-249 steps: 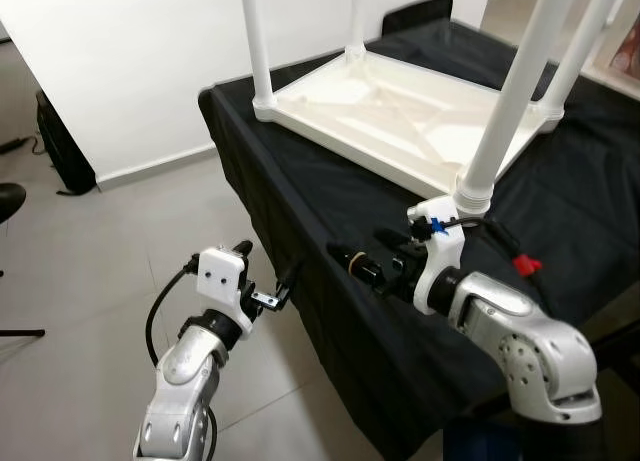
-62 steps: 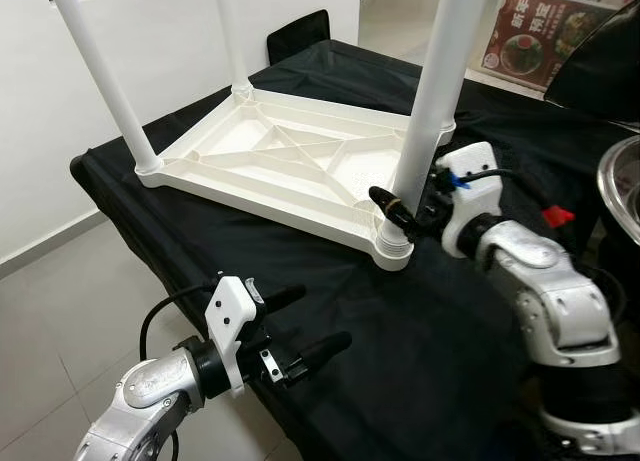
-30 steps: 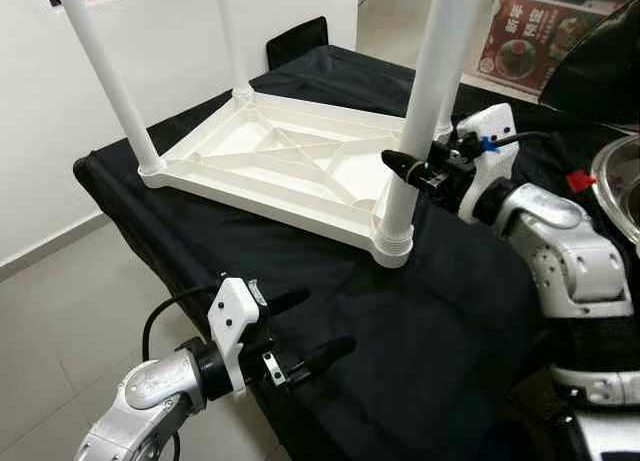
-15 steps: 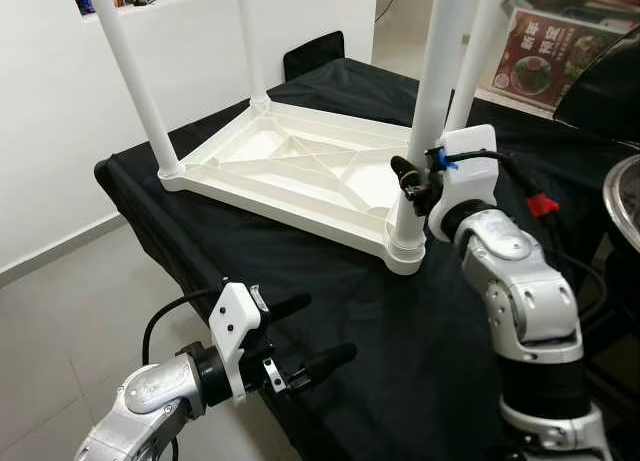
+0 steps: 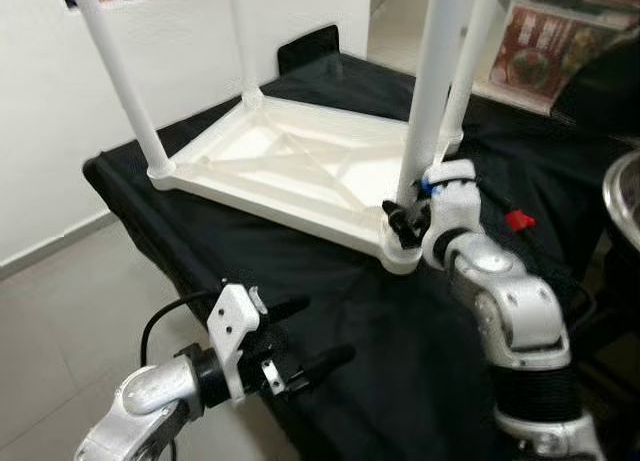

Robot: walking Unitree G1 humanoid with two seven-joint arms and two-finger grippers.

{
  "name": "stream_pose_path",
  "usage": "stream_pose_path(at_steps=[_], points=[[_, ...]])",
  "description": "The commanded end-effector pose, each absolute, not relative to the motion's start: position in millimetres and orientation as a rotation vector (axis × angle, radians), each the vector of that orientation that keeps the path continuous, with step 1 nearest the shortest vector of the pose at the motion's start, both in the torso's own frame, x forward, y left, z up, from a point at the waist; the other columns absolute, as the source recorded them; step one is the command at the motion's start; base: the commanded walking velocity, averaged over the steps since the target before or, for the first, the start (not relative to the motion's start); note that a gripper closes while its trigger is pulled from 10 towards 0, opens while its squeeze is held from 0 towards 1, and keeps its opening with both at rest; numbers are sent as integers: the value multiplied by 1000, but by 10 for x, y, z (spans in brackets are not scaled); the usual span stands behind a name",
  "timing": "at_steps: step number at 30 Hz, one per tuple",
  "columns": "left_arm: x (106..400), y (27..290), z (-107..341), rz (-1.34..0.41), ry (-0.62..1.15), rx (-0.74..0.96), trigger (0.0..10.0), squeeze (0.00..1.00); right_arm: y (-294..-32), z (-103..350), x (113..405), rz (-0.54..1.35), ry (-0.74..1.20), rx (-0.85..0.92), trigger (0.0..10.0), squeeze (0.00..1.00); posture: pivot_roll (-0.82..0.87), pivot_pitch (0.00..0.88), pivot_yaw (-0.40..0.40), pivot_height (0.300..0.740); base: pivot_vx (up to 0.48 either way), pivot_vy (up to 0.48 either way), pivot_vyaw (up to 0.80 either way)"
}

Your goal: Building children table

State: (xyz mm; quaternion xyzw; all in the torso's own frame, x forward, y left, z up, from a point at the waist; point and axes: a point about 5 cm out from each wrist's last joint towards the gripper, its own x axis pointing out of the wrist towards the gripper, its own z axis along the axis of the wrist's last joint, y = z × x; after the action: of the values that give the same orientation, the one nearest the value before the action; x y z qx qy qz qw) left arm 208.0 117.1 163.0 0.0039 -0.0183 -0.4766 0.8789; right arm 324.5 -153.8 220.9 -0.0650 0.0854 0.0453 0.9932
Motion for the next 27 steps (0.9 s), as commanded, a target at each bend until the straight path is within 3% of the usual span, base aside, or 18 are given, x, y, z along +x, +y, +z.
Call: stream_pose_path(at_steps=[1,4,8,9,12,13,25,26,27], points=[[2049,1178,1629,-1008,-25,14,10000,0,-1611,2289,3267,108,140,-128,10000,1000,-35,107,13,740,0,0,0],[2038,1183,1621,-1009,-21,17,10000,0,-1789,2482,3337,194,62,-164,10000,1000,-31,108,9,740,0,0,0],[2032,1183,1617,-1010,-19,17,10000,0,-1838,2593,3348,307,34,-165,10000,1000,-31,100,5,740,0,0,0],[2030,1183,1616,-1010,-19,18,10000,0,-1879,2641,3359,347,21,-176,10000,529,-30,99,6,740,0,0,0],[2031,1180,1618,-1012,-20,17,10000,0,-1897,2666,3364,435,23,-171,10000,529,-33,95,7,740,0,0,0],[2029,1175,1620,-1014,-21,18,10000,0,-1914,2677,3370,495,17,-195,10000,0,-28,96,5,740,0,0,0],[1992,1179,1624,-1014,-18,18,10000,0,-1988,2846,3501,625,-70,-135,10000,0,-12,99,5,740,0,0,0],[1992,1180,1625,-1014,-18,19,10000,0,-1991,2846,3506,630,-71,-134,6392,0,-10,98,4,740,0,0,0],[1992,1180,1625,-1014,-18,19,10000,0,-1991,2846,3506,630,-71,-134,6392,0,-10,98,4,740,0,0,0]])
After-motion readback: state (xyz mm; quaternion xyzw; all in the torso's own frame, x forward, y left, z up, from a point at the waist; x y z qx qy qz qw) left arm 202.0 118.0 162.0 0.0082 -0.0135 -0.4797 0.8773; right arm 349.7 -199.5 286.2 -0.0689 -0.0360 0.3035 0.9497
